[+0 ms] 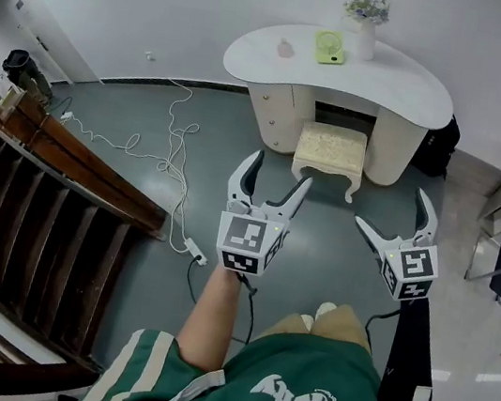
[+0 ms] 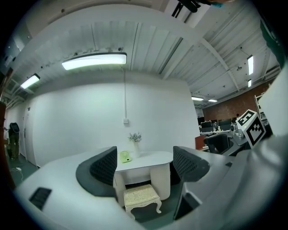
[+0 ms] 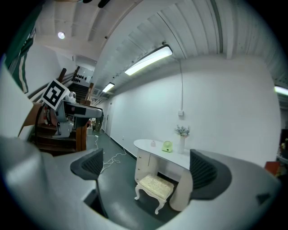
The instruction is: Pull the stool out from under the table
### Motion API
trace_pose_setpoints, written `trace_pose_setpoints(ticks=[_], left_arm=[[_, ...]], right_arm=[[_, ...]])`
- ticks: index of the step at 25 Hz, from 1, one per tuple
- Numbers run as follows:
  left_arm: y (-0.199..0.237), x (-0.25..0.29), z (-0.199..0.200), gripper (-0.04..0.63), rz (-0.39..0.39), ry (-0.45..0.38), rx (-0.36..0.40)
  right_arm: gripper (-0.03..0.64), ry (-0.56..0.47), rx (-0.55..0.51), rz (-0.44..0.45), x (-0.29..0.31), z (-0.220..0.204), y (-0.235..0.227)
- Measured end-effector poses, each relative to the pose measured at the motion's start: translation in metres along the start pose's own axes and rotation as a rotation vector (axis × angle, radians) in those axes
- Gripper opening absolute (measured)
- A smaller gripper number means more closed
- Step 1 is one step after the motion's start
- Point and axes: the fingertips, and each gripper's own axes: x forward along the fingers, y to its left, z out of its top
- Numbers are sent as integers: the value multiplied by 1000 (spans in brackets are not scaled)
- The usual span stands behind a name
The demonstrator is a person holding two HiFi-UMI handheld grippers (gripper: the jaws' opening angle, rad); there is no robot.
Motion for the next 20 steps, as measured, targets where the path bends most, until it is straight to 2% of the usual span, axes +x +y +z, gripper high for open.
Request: trace_pose_setpoints(ticks=[5,11,20], left_arm=[[6,6,-16,396,8,30,14],[25,25,-24,396,41,23,7],[49,93,-23,396,62,19,31]], right_arm=[[598,7,-5,12,14,-3,-4],[597,-13,-8,40,50,0,-11],[597,-62,1,43,112,9,-59]])
